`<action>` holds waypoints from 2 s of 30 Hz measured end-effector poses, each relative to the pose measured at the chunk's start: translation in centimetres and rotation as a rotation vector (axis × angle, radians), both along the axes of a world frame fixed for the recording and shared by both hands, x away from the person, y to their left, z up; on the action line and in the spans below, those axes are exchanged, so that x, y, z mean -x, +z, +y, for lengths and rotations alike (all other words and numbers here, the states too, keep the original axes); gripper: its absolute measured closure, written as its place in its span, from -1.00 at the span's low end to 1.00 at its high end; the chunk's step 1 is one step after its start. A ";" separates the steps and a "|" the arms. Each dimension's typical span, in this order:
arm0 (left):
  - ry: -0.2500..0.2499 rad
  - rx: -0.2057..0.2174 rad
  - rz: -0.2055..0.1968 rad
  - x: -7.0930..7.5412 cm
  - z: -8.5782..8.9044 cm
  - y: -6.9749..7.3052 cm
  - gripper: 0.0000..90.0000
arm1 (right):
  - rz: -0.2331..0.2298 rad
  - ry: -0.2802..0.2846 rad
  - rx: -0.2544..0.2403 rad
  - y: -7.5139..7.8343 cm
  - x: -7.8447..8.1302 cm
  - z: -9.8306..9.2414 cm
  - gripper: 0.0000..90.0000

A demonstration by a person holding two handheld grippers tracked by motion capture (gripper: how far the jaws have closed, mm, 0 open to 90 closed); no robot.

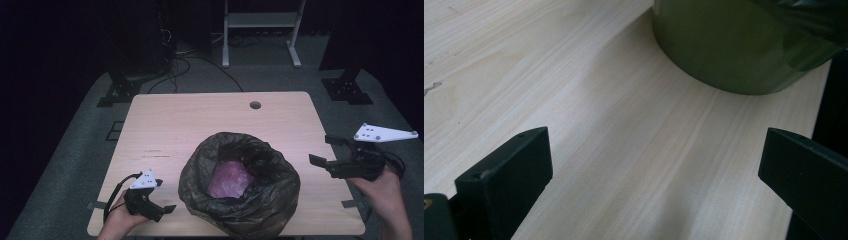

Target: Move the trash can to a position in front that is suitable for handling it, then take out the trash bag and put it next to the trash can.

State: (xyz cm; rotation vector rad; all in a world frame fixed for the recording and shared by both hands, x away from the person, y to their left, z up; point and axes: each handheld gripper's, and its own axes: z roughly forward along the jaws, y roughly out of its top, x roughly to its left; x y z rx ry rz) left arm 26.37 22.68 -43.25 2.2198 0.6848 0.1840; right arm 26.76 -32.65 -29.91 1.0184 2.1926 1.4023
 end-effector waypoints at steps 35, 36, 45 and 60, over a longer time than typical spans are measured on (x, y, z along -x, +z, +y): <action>-0.238 0.169 -0.038 1.1 -1.6 7.6 -0.53 | 0.021 -0.003 0.012 -0.6 -0.1 -0.5 -0.78; -0.247 0.172 -0.037 1.0 -1.7 7.6 -0.53 | 0.021 -0.003 0.012 -0.6 -0.1 -0.5 -0.78; -0.312 0.195 -0.032 0.4 -1.7 7.2 0.53 | 0.020 0.003 0.020 -0.6 -0.1 -0.3 -0.78; -0.311 0.256 -0.070 0.1 -0.8 9.3 0.99 | 0.021 0.001 0.020 -0.7 0.0 -0.3 -0.78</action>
